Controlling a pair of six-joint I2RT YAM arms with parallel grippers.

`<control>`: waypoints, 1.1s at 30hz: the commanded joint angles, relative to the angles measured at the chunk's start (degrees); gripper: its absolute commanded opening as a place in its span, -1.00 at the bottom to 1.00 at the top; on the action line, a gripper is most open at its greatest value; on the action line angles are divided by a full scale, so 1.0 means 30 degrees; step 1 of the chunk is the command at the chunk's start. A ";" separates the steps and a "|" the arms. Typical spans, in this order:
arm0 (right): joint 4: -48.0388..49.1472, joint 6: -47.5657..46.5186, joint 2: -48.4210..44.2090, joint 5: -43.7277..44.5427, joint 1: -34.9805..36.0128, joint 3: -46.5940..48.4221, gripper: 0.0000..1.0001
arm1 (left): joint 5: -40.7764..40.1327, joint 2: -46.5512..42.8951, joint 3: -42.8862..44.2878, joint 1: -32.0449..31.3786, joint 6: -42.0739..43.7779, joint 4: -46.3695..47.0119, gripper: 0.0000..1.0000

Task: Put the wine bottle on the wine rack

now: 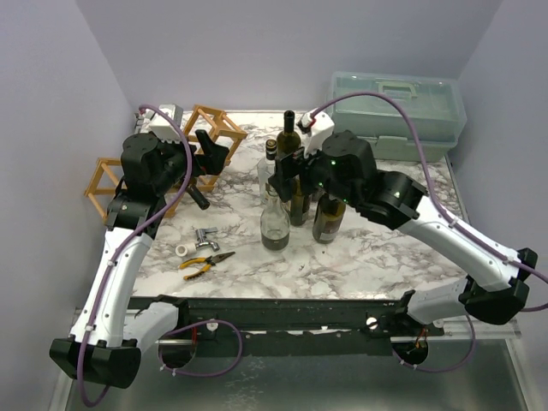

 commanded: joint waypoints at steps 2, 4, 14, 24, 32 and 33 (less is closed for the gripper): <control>-0.1986 -0.0130 0.1657 0.3543 0.1078 0.1269 0.91 | -0.1719 -0.0609 -0.0642 -0.0147 0.0901 -0.0180 0.97; -0.2439 0.0047 0.2143 0.3867 0.1319 0.1506 0.84 | -0.2118 -0.0680 -0.0878 -0.0154 0.1013 -0.0155 0.97; -0.1783 0.0720 0.1284 0.5716 0.1740 0.0754 0.92 | -0.1764 -0.0665 -0.1372 -0.0311 0.1117 0.0028 0.97; -0.3755 0.0917 -0.0210 0.9102 0.0961 0.0239 0.93 | -0.0976 -0.0564 -0.1679 -0.0577 0.1146 0.0174 0.97; -0.4695 0.1758 -0.0853 0.7818 -0.1542 -0.1766 0.77 | -0.0855 -0.0782 -0.1958 -0.0780 0.1307 0.0174 0.97; -0.4626 0.1773 -0.0911 0.7679 -0.1751 -0.2055 0.75 | -0.0848 -0.0788 -0.1986 -0.0802 0.1321 0.0174 0.97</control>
